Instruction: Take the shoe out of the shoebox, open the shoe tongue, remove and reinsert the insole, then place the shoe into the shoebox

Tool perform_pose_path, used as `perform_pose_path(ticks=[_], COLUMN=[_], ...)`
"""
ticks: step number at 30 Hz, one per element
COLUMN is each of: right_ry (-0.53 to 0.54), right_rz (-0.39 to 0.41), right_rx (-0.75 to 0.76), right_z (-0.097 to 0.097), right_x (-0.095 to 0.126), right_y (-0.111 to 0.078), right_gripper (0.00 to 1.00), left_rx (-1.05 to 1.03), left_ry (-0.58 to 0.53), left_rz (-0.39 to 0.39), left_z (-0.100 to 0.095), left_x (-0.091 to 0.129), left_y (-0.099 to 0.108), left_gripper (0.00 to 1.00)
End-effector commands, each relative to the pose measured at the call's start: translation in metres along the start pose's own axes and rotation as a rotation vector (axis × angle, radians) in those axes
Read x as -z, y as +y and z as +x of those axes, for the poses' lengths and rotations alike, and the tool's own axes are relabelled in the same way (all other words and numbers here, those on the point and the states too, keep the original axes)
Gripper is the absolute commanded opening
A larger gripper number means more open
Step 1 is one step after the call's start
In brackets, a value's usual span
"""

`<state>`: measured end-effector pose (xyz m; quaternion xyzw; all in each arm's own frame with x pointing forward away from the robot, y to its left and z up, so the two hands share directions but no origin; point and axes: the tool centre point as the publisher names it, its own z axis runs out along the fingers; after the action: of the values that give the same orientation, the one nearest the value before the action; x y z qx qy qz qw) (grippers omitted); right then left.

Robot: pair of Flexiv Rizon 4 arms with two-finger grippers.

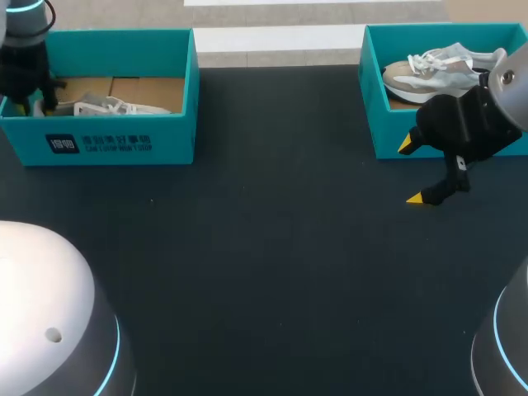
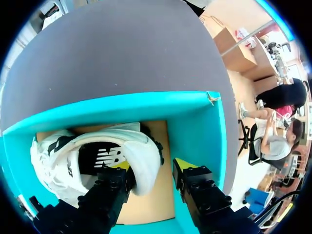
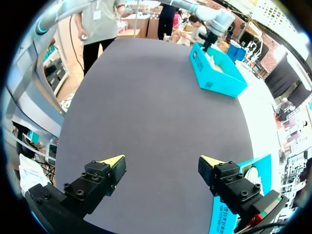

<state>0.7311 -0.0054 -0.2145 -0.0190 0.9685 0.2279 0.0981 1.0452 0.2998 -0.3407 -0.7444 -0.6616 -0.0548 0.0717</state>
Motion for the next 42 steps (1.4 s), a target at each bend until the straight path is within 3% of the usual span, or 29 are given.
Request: perform_pose_path(ticks=[1,13,27,32,37,42], right_ry=[0.000,0.000,0.000,0.000,0.000,-0.027], right_rz=[0.004,0.004,0.004,0.004,0.004,0.007], right_rx=[-0.001,-0.001,-0.001,-0.001,-0.001,-0.276], right_z=[0.000,0.000,0.000,0.000,0.000,-0.015], right_x=[-0.002,-0.002,-0.002,-0.002,-0.002,0.008], right_y=[0.001,0.001,0.001,0.001,0.001,-0.017], right_gripper=[1.00,1.00,1.00,1.00,1.00,1.00], left_rx=[-0.007,-0.042,-0.051,-0.044,-0.058,-0.039], left_ry=[-0.017,-0.081,-0.209,-0.218,-0.243,-0.243], left_rz=[0.003,-0.009,-0.010,-0.014,-0.009,-0.018], left_z=[0.001,0.004,0.017,0.017,0.017,0.020], left_x=[0.009,0.034,0.096,0.111,0.127,0.138], left_y=[-0.003,-0.014,-0.025,-0.036,-0.057,-0.074], left_gripper=[0.51,0.62,0.57,0.63,0.86,0.90])
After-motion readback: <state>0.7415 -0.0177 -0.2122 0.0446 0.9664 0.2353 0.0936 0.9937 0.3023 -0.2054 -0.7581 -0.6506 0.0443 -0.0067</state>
